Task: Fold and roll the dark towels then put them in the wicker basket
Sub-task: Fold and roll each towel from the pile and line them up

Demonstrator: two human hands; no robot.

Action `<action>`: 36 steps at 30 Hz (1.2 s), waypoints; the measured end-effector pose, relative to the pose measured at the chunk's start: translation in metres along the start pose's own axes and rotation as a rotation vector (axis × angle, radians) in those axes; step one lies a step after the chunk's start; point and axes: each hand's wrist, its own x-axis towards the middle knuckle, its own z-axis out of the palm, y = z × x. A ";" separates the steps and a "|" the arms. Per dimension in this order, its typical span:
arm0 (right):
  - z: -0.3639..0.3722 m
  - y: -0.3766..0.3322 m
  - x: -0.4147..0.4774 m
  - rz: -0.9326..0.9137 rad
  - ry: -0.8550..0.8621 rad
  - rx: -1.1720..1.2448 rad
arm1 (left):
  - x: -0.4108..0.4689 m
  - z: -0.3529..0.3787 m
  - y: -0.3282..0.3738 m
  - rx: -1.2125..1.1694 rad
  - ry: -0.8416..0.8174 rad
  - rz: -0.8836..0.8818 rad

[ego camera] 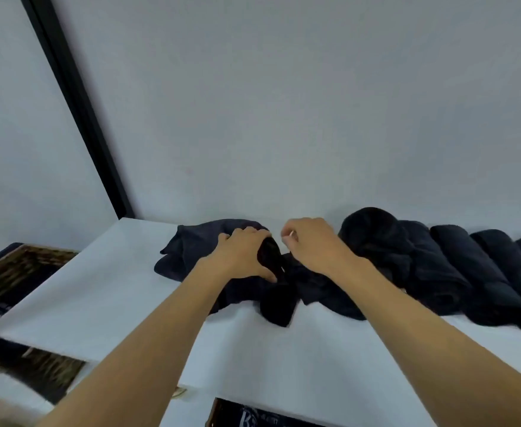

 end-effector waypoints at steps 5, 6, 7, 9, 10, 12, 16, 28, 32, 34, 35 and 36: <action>0.071 -0.042 0.030 0.128 -0.238 0.110 | -0.015 0.016 -0.035 0.172 0.046 -0.062; 0.081 -0.049 0.035 0.120 -0.240 0.130 | -0.019 0.015 -0.046 0.183 0.072 -0.077; 0.089 -0.058 0.040 0.096 -0.235 0.144 | -0.022 0.015 -0.058 0.187 0.098 -0.089; 0.104 -0.082 0.048 0.050 -0.228 0.186 | -0.032 0.012 -0.087 0.189 0.130 -0.110; 0.110 -0.095 0.051 0.029 -0.228 0.208 | -0.036 0.011 -0.104 0.187 0.136 -0.123; 0.123 -0.120 0.058 -0.012 -0.226 0.238 | -0.044 0.006 -0.135 0.189 0.135 -0.156; 0.133 -0.154 0.062 -0.080 -0.253 0.263 | -0.056 -0.001 -0.173 0.213 0.082 -0.215; -0.015 -0.020 0.040 0.082 -0.089 -0.159 | 0.015 -0.003 0.008 -0.315 -0.096 -0.058; -0.022 0.014 0.012 0.040 -0.343 -0.254 | 0.030 0.019 0.043 -0.305 -0.120 -0.018; -0.013 0.021 0.004 0.010 -0.372 -0.247 | 0.035 0.017 0.049 -0.311 -0.083 -0.017; -0.009 0.024 0.002 0.006 -0.345 -0.222 | 0.035 0.012 0.050 -0.317 -0.057 -0.001; -0.007 0.027 0.001 0.005 -0.295 -0.186 | 0.035 0.004 0.052 -0.334 -0.026 0.015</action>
